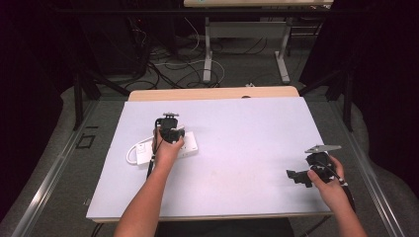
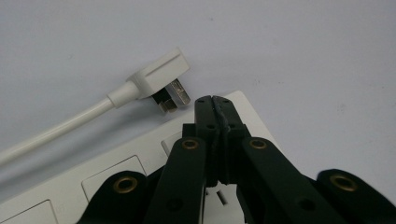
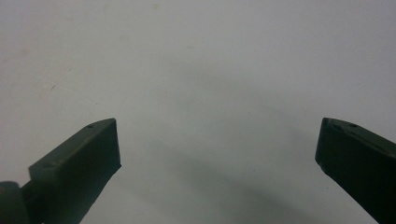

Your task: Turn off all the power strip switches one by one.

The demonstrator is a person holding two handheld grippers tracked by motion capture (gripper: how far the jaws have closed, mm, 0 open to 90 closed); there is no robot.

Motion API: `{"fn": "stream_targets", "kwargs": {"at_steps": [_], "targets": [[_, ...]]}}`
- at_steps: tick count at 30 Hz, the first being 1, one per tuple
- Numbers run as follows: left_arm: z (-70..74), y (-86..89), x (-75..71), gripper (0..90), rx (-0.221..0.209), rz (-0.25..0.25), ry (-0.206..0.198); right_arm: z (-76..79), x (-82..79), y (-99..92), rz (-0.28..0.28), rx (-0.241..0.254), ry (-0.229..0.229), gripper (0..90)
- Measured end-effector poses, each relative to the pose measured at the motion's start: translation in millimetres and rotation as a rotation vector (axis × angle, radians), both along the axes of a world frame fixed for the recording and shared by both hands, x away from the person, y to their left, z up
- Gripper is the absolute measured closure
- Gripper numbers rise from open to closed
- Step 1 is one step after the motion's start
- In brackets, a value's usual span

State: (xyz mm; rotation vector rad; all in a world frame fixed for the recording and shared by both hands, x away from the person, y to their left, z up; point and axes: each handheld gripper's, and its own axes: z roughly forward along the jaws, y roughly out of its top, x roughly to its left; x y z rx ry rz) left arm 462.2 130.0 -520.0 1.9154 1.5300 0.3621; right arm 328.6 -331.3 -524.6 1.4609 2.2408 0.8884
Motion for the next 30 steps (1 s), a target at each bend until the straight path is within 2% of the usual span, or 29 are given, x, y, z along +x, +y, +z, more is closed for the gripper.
{"fn": "stream_targets", "kwargs": {"at_steps": [16,17,24,27,28,30], "targets": [[14.4,4.2,-15.1,90.0,-0.023,-0.028,-0.037,1.2,1.6,3.9,0.020,-0.003,-0.013,0.0],[15.3,3.9,-16.2,89.3,-0.039,-0.018,-0.039,1.5,1.6,3.3,0.024,-0.003,-0.014,0.0],[23.3,10.4,-27.0,84.0,-0.086,-0.041,-0.063,2.7,-0.2,-0.5,0.002,0.001,-0.016,0.0],[25.4,12.5,-32.1,80.0,-0.100,-0.058,-0.043,2.9,-0.9,-1.2,-0.005,0.006,-0.013,0.0],[25.0,12.6,-33.3,78.8,-0.101,-0.065,-0.054,2.8,-0.8,-1.5,-0.005,0.004,-0.017,0.0],[26.2,13.7,-36.6,75.3,-0.112,-0.085,-0.045,3.5,-1.4,-2.6,-0.002,-0.001,-0.016,0.0]]}}
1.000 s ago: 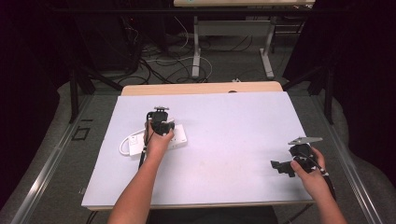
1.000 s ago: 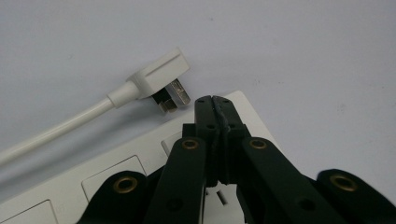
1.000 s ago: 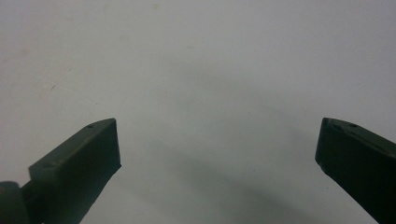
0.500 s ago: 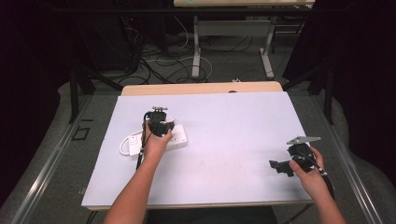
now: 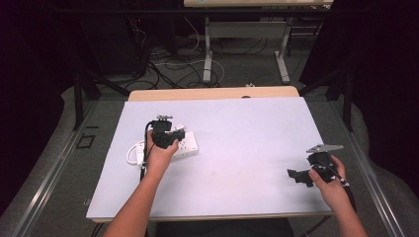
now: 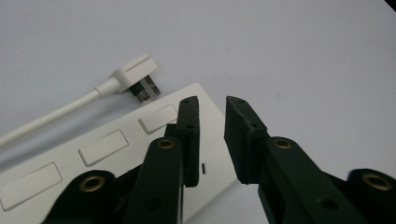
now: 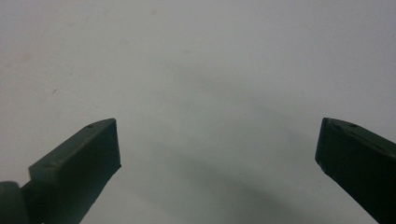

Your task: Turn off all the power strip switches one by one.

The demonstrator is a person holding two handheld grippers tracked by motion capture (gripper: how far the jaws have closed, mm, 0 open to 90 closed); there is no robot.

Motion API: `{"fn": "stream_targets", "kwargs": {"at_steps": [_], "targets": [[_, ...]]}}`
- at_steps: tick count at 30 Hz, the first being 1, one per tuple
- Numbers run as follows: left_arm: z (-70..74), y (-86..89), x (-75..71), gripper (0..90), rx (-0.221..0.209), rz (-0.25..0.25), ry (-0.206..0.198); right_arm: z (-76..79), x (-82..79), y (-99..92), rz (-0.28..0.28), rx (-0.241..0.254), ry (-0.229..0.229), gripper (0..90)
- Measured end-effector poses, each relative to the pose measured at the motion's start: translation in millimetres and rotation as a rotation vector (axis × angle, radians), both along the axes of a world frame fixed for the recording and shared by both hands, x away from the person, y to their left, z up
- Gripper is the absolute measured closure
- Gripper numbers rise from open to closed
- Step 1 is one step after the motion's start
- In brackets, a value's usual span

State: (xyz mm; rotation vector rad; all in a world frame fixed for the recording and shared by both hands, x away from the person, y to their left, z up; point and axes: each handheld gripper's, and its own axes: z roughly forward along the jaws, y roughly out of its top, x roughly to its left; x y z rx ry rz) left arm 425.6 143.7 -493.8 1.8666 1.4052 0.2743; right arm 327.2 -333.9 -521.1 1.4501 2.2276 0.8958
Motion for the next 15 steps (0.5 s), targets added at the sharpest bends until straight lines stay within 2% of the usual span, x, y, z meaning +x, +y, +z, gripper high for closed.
{"fn": "stream_targets", "kwargs": {"at_steps": [2,8,10,15], "targets": [[1.4,1.1,-3.8,71.9,-0.004,-0.016,0.020,0.4,-0.1,-0.4,-0.004,0.007,-0.001,0.0],[4.9,4.5,-14.4,63.7,-0.012,-0.041,0.011,1.0,-0.7,-1.9,-0.010,0.007,-0.002,0.0],[7.5,7.6,-21.2,60.6,-0.011,-0.064,-0.028,1.1,-1.0,-1.8,-0.009,0.005,-0.003,0.0],[8.8,14.6,-31.6,54.6,-0.013,-0.085,-0.054,0.7,-1.0,-0.8,-0.010,0.009,-0.004,0.0]]}}
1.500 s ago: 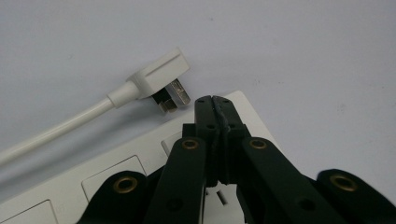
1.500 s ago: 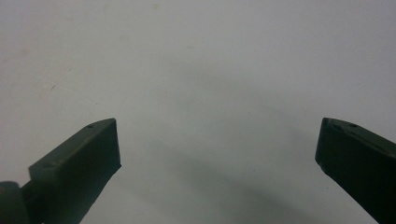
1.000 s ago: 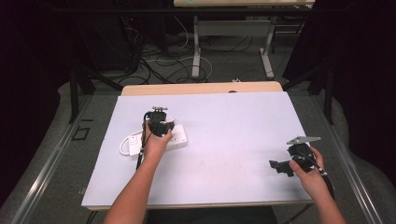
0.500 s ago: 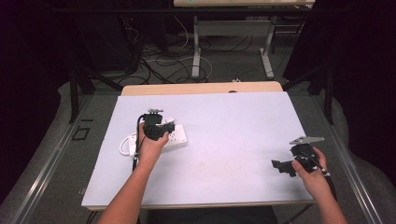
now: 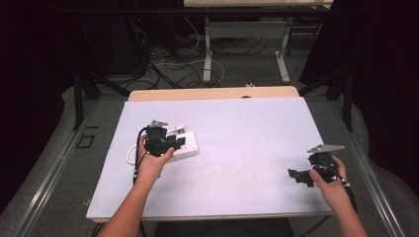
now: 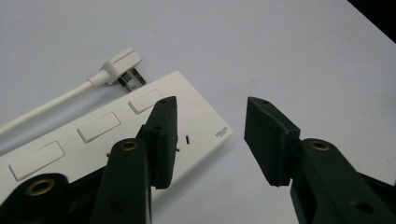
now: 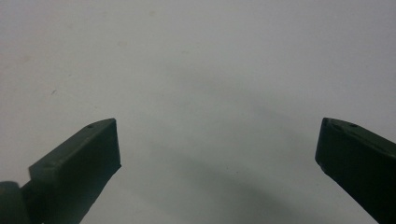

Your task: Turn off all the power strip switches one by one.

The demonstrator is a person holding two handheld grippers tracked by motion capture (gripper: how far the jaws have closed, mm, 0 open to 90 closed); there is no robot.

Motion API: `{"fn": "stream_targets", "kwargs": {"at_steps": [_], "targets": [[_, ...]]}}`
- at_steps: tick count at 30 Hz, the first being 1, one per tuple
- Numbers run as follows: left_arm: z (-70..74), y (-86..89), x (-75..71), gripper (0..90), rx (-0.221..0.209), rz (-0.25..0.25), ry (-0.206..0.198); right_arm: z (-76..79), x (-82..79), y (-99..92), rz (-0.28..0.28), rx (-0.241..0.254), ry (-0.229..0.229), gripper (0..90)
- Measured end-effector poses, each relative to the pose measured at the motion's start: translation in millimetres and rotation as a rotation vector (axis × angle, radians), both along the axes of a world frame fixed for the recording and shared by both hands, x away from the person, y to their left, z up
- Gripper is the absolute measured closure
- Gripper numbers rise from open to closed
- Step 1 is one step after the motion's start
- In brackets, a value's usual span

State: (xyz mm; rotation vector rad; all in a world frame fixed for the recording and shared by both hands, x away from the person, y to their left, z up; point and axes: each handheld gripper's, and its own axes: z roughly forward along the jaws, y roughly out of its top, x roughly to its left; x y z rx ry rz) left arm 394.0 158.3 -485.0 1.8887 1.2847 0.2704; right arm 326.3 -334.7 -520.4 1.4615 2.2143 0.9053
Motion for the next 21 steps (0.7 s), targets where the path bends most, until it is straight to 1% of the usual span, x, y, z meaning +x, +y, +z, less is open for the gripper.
{"fn": "stream_targets", "kwargs": {"at_steps": [1,2,4,6,8,10,11,12,14,15,16,18,20,21], "targets": [[-0.1,1.4,-2.2,53.6,0.002,0.000,-0.009,-0.2,0.1,-0.1,0.001,-0.003,0.000,0.0],[-0.5,3.1,-4.5,52.6,0.013,0.002,-0.033,-0.2,0.2,-0.3,0.003,-0.004,0.000,0.0],[-0.6,6.6,-9.0,49.7,0.016,0.006,-0.056,-0.1,0.1,-0.1,0.000,-0.004,-0.001,0.0],[-1.3,10.4,-12.7,45.2,0.028,0.010,-0.084,0.1,0.1,0.0,0.001,-0.001,-0.002,0.0],[-1.7,15.1,-16.8,42.0,0.040,0.012,-0.096,0.1,0.1,0.1,0.001,-0.001,-0.003,0.0],[-2.6,18.8,-20.8,39.6,0.031,0.026,-0.095,0.1,0.0,0.2,0.000,-0.003,-0.003,0.0],[-2.4,21.7,-22.3,38.8,0.041,0.021,-0.102,0.1,-0.1,0.1,0.002,-0.004,-0.003,0.0],[-2.0,24.3,-24.1,37.7,0.043,0.012,-0.099,0.0,0.0,-0.2,0.006,-0.008,-0.004,0.0],[-3.0,27.2,-27.6,34.6,0.043,0.021,-0.124,0.0,0.0,-0.1,0.005,-0.008,-0.004,0.0],[-3.3,28.5,-29.7,33.6,0.035,0.025,-0.125,-0.1,0.1,-0.1,0.007,-0.008,-0.004,0.0],[-3.1,31.3,-31.6,32.0,0.039,0.016,-0.125,-0.1,0.0,0.1,0.005,-0.007,-0.004,0.0],[-4.7,35.9,-35.3,30.5,0.040,0.018,-0.136,-0.1,-0.1,0.1,0.004,-0.008,-0.003,0.0],[-6.4,41.0,-38.2,28.9,0.050,0.016,-0.153,-0.3,-0.2,0.0,0.003,-0.008,-0.002,0.0],[-7.1,43.6,-40.0,28.8,0.044,0.010,-0.162,-0.4,-0.2,-0.1,0.002,-0.008,-0.001,0.0]]}}
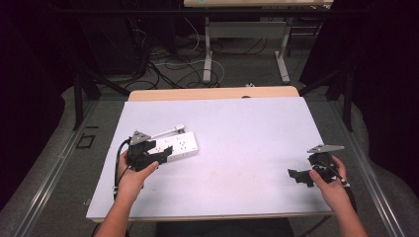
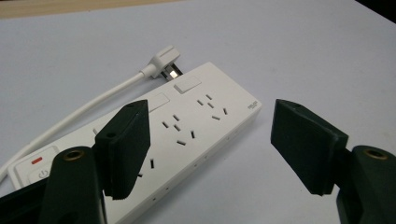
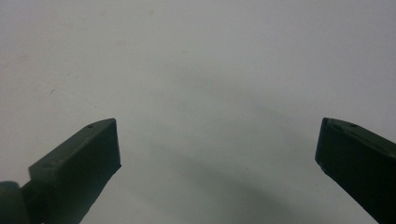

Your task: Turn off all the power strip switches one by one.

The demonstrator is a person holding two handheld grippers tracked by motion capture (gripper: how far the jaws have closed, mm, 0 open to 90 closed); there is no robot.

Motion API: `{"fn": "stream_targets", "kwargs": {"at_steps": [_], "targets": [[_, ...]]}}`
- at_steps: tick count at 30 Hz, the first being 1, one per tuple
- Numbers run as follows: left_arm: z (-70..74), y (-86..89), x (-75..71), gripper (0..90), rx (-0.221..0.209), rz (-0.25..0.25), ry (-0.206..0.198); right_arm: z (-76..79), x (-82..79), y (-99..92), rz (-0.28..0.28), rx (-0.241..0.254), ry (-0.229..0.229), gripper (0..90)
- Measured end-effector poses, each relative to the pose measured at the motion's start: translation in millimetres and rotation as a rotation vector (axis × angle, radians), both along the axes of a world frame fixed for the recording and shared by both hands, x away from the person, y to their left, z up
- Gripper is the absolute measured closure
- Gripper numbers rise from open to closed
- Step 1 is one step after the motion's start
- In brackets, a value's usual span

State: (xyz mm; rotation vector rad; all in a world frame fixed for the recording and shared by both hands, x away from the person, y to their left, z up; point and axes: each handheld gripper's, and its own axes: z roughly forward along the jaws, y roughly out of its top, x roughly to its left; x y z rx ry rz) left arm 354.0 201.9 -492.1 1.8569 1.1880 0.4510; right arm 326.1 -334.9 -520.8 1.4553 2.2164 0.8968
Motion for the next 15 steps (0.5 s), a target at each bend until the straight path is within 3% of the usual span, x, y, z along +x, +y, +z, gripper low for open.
{"fn": "stream_targets", "kwargs": {"at_steps": [2,6,15], "targets": [[-1.9,4.8,-3.8,27.8,-0.019,0.000,-0.008,0.0,-0.1,0.3,-0.002,0.005,0.001,0.0],[-5.4,14.1,-11.5,25.3,0.007,0.031,-0.013,-0.6,0.2,0.0,-0.004,0.001,-0.001,0.0],[-10.1,27.6,-20.3,18.0,-0.045,0.061,0.015,-2.0,0.2,1.3,0.003,-0.001,0.004,0.0]]}}
